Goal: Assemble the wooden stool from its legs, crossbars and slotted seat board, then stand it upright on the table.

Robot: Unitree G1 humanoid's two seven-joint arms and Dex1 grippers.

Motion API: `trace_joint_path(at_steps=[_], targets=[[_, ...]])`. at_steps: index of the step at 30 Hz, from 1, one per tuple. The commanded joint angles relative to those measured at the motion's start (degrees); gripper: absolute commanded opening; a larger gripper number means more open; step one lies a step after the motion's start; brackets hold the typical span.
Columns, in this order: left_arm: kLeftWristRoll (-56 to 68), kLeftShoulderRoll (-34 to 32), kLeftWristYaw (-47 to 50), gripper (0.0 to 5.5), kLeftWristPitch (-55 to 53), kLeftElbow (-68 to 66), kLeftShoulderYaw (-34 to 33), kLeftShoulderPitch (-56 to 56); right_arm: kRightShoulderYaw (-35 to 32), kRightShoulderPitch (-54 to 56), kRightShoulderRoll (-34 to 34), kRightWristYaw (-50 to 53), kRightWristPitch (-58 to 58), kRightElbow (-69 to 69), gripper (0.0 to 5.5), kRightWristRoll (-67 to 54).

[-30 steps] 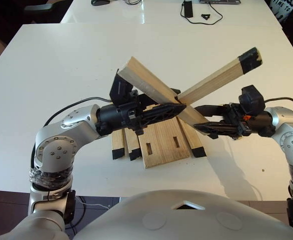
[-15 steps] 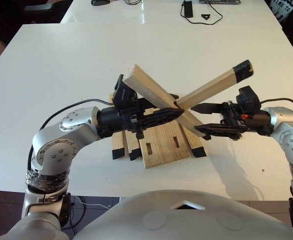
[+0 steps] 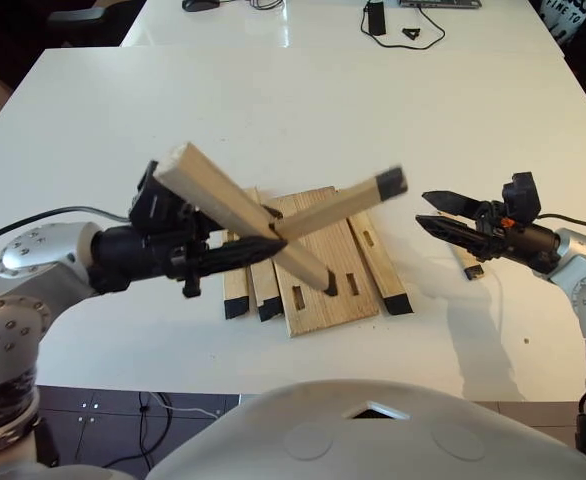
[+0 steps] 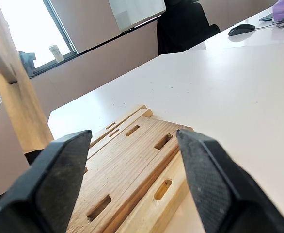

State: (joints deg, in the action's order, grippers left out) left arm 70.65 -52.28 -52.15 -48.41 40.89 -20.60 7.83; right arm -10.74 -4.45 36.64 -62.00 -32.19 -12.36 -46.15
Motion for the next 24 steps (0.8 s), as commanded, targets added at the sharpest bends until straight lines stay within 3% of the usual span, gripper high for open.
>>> trace_joint_path(at_steps=[1,8,24], targets=[[-6.88,-1.97,-3.49,2.07,2.6,2.36,0.37,4.62,0.38,-1.43,-0.86,1.53,1.19,-1.72,3.19,1.55],[-16.9,-2.17,-6.34,2.07,7.5,-0.52,2.55,7.19,1.91,-2.27,-1.3,2.14,3.06,-1.52,3.19,4.42],[-22.15,-1.69,-6.96,2.06,11.87,-4.51,6.46,2.81,3.97,-2.38,-1.8,1.91,6.63,0.73,3.19,8.62]])
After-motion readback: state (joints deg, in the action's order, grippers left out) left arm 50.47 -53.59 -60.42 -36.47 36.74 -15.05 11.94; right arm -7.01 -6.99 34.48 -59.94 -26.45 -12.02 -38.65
